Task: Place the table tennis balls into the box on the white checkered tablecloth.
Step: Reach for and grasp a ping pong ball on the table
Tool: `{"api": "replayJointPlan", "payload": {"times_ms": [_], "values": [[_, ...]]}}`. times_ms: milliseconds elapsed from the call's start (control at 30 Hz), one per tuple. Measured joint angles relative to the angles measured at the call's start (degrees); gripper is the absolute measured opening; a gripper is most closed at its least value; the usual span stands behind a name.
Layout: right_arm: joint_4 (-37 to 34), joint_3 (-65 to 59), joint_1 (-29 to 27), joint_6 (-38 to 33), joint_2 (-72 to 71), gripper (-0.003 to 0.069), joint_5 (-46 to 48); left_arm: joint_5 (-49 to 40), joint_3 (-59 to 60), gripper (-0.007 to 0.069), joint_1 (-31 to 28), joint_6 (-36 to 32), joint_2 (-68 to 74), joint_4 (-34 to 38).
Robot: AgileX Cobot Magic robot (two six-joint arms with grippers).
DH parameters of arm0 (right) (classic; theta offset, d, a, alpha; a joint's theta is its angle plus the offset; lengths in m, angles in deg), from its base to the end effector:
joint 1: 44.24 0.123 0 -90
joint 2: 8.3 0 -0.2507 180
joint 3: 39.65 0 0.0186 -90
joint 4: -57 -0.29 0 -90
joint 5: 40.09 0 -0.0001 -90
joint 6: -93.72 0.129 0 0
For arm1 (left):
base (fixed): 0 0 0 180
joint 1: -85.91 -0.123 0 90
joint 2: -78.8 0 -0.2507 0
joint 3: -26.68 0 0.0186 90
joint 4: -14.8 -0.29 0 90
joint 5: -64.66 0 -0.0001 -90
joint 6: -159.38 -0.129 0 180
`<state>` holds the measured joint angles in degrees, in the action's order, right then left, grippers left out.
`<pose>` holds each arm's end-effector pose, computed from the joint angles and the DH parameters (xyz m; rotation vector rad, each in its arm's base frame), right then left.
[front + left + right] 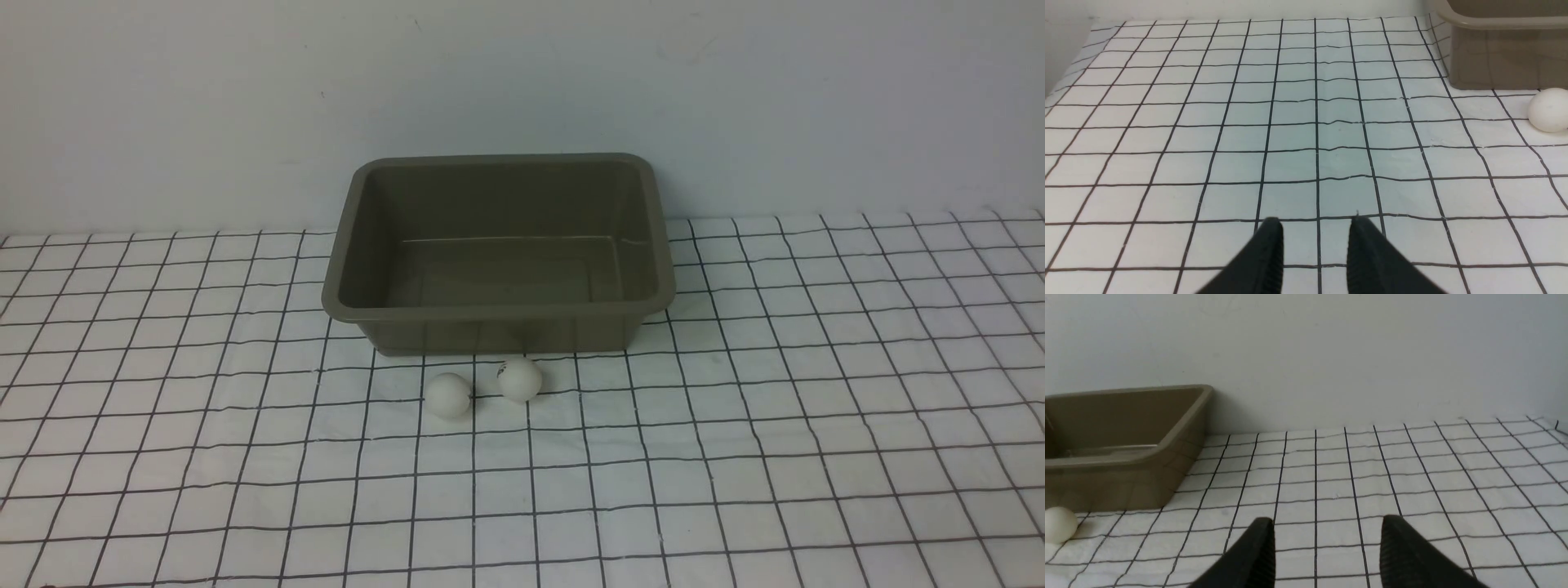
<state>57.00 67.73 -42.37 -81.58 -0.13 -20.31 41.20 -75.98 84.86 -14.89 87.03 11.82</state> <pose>0.1618 0.0053 0.1996 0.0434 1.7555 0.0836 0.1614 0.0056 0.1577 -0.0812 1.9006 -0.0034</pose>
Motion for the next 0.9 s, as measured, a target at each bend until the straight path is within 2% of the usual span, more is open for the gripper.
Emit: {"api": "replayJointPlan", "payload": {"times_ms": [267, 500, 600, 767, 900], "values": [[-1.04, 5.45, 0.0, 0.05, 0.0, 0.0327, 3.29, 0.0, 0.0, 0.0205, 0.0, 0.0, 0.0, 0.0], [-5.19, 15.09, 0.0, 0.16, -0.01, 0.0327, 12.98, 0.0, 0.0, 0.0205, 0.0, 0.0, 0.0, 0.0], [-10.58, 18.75, 0.0, 1.01, -0.06, 0.0327, 14.37, 0.0, 0.0, 0.0205, 0.0, 0.0, 0.0, 0.0], [-22.2, 19.74, 0.0, 1.52, -0.06, 0.0327, 9.21, 0.0, 0.0, 0.0205, 0.0, 0.0, 0.0, 0.0], [-26.75, 19.94, 0.0, 0.29, -0.06, 0.0327, 8.14, 0.0, 0.0, 0.0205, 0.0, 0.0, 0.0, 0.0]]}}
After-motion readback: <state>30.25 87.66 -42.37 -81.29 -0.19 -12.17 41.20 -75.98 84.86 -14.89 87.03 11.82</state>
